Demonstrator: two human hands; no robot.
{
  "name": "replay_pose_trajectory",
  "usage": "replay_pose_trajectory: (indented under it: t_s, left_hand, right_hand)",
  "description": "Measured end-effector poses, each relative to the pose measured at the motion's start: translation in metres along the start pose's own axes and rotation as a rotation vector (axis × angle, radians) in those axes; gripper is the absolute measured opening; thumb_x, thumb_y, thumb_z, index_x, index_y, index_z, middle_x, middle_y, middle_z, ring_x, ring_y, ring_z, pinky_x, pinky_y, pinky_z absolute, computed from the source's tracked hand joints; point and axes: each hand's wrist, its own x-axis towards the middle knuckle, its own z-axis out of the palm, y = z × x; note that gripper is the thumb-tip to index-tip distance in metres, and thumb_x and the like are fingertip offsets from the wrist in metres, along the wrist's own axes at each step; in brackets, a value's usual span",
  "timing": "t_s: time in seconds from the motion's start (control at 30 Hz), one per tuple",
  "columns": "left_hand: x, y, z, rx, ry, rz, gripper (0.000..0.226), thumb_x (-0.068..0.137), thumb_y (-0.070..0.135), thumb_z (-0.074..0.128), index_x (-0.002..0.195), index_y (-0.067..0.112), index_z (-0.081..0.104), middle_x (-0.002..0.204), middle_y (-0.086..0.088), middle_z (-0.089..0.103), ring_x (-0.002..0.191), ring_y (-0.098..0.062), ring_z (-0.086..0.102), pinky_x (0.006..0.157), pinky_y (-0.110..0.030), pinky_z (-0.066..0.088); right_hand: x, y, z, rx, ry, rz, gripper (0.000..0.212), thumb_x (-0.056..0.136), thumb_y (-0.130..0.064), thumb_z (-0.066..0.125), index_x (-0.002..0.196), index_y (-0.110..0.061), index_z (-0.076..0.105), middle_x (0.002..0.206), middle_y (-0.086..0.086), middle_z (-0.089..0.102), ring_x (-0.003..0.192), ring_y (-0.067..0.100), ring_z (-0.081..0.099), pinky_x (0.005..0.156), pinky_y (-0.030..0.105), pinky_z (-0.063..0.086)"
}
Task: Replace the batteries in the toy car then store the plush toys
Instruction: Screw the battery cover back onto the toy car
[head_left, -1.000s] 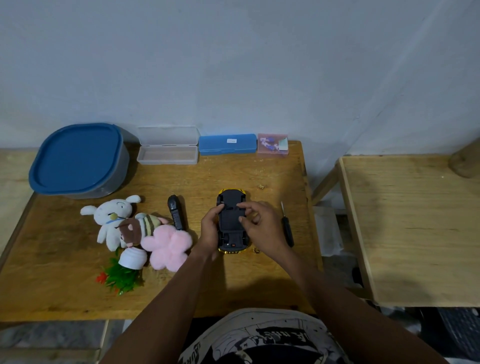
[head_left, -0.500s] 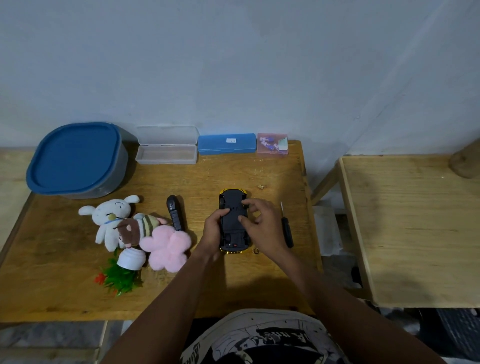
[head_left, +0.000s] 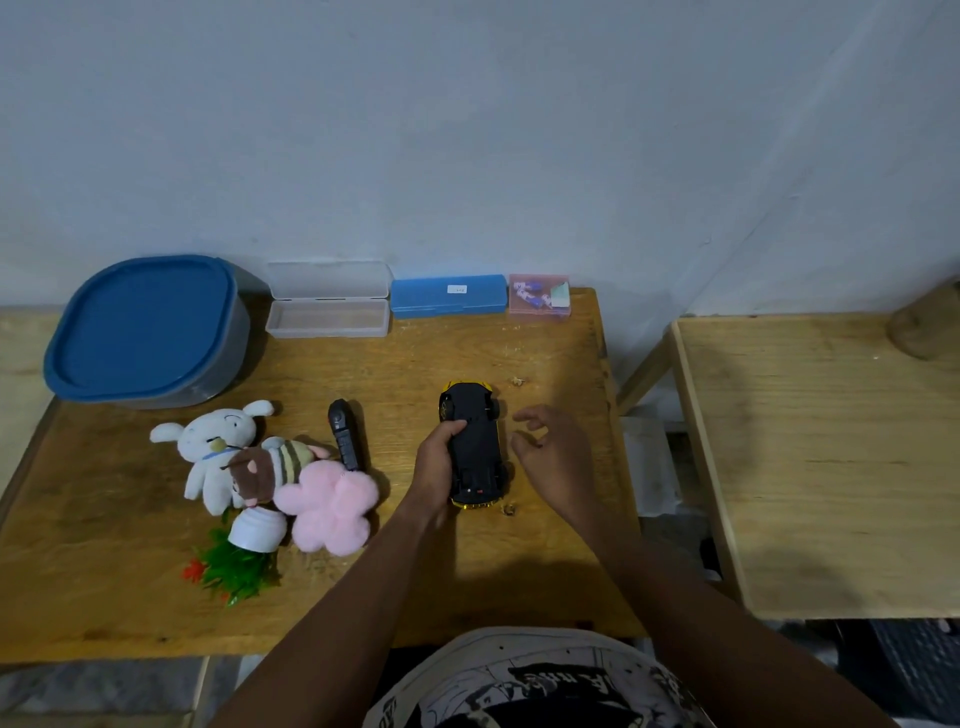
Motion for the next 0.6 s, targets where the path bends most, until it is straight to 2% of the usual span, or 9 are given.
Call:
replay_pose_trajectory:
  t_s: [0.1, 0.2, 0.4, 0.6]
  left_hand:
    - [0.001, -0.002, 0.000, -0.003, -0.023, -0.009, 0.039, 0.098, 0.028, 0.047, 0.123, 0.002, 0.061, 0.102, -0.018, 0.068, 0.081, -0.032, 0.065, 0.070, -0.037, 0.053]
    - [0.003, -0.002, 0.002, 0.008, -0.002, -0.007, 0.038, 0.098, 0.028, 0.047, 0.122, 0.003, 0.061, 0.101, -0.017, 0.068, 0.080, -0.031, 0.065, 0.069, -0.037, 0.054]
    - [0.008, -0.003, 0.004, 0.037, 0.037, -0.013, 0.038, 0.096, 0.027, 0.050, 0.123, 0.002, 0.062, 0.104, -0.018, 0.068, 0.082, -0.032, 0.065, 0.070, -0.038, 0.054]
    - [0.011, -0.006, 0.002, 0.033, 0.042, -0.014, 0.039, 0.096, 0.027, 0.051, 0.123, 0.002, 0.061, 0.104, -0.019, 0.068, 0.083, -0.033, 0.065, 0.069, -0.036, 0.054]
  right_hand:
    - [0.000, 0.010, -0.010, -0.088, 0.045, 0.044, 0.014, 0.086, -0.024, 0.071, 0.099, -0.029, 0.072, 0.099, -0.008, 0.059, 0.093, 0.009, 0.059, 0.065, 0.015, 0.038]
    - [-0.004, 0.018, -0.020, -0.180, 0.067, 0.030, 0.012, 0.088, -0.029, 0.068, 0.099, -0.029, 0.074, 0.100, -0.010, 0.056, 0.096, 0.009, 0.057, 0.071, 0.021, 0.041]
    - [-0.011, 0.026, -0.024, -0.232, 0.089, 0.037, 0.019, 0.088, -0.030, 0.069, 0.106, -0.027, 0.073, 0.104, -0.009, 0.051, 0.095, 0.006, 0.051, 0.078, 0.019, 0.038]
    - [-0.009, 0.031, -0.024, -0.324, 0.100, -0.016, 0.024, 0.089, -0.033, 0.067, 0.111, -0.026, 0.072, 0.107, -0.006, 0.050, 0.098, 0.011, 0.050, 0.084, 0.028, 0.046]
